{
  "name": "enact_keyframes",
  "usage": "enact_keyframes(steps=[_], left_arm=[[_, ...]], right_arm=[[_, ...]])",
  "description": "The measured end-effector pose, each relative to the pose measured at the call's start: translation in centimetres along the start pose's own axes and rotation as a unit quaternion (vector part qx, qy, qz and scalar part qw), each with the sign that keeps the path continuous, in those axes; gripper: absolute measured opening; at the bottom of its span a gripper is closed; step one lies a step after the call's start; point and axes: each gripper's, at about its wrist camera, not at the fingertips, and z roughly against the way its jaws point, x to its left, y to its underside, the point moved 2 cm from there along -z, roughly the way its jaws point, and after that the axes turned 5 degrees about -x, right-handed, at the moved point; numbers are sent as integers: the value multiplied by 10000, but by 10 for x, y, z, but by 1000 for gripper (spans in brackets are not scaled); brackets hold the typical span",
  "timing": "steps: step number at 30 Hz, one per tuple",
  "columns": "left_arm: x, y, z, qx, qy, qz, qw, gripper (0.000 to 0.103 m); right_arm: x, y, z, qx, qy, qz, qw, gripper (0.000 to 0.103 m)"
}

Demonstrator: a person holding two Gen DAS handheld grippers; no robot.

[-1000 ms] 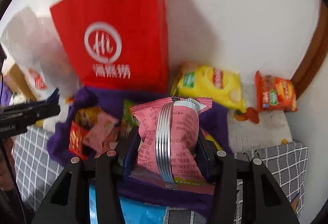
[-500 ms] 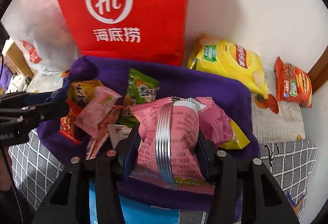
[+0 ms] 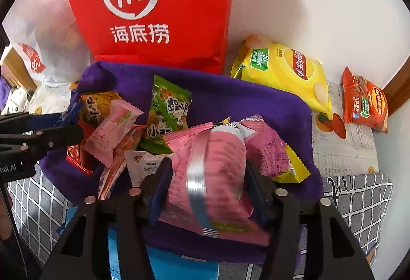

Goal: Organize snacks
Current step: 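Lower both snacks onto the purple towel and open both tools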

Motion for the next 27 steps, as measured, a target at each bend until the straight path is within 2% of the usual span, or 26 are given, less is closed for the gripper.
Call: enact_keyframes(steps=[4,11,14,19,27], left_arm=[[0,0,3,-64,8,-20,10000,50],[-2,-1,8,-110,40,-49,9999,52],[-3,-1,10,-132,74,-52,9999,55],[-4,-3,23,-332,137,-42,9993,68],[-9,-4,45,-442,172,-88,9988,71]], right_arm=[[1,-2,6,-116,-24,14,9999,65],[-2,-8,28,-520,-92,-94,9986,68],[-5,-10,35,-662,-103,-178,9976,68],[-10,-12,43,-803,-146,-309,9962,69],[-8,-13,58,-927,-87,-364,9950,69]])
